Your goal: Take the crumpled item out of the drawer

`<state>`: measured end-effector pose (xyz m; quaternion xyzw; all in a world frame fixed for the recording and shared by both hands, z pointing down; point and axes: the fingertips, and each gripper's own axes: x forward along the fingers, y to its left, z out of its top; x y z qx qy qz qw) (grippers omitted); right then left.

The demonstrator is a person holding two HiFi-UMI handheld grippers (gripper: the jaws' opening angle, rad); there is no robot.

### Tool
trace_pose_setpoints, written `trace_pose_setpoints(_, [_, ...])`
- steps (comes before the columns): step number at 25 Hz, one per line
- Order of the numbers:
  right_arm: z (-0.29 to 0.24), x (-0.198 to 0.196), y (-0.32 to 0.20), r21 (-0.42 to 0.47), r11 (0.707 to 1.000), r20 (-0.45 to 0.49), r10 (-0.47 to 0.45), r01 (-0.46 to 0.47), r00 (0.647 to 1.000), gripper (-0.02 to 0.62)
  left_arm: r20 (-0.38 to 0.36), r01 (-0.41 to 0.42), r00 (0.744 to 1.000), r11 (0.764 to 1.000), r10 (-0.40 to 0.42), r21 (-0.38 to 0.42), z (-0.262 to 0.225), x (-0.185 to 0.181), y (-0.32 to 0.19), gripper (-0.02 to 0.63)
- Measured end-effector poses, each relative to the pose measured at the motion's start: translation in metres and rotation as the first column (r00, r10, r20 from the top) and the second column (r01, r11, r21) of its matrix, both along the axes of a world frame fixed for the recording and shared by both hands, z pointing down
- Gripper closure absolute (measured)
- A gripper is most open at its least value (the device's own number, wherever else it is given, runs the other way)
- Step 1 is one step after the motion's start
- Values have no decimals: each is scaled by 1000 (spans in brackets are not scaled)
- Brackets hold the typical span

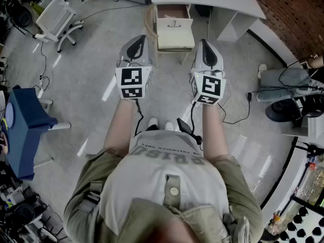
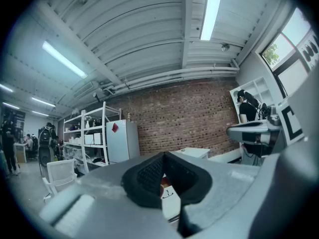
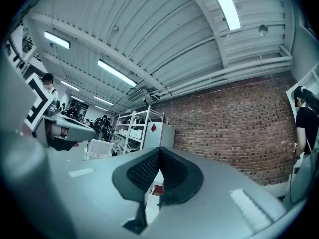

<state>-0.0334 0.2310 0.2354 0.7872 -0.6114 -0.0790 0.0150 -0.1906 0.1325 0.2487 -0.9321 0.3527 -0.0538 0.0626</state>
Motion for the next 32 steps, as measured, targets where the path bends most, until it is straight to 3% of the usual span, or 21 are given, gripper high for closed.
trace_pose_setpoints(12, [-1, 1, 18, -4, 1000, -10, -4, 4, 1000, 597, -3, -2, 1000, 1000, 2, -1, -3, 5, 18, 600])
trace_pose_setpoints(26, [10, 29, 7, -30, 999, -3, -33, 33, 999, 597, 5, 27, 1000, 1000, -27, -12, 1, 32, 9, 600])
trace_pose_setpoints(32, [8, 41, 9, 33, 997, 42, -68, 66, 997, 592, 3, 51, 999, 998, -51, -29, 5, 40, 8, 600])
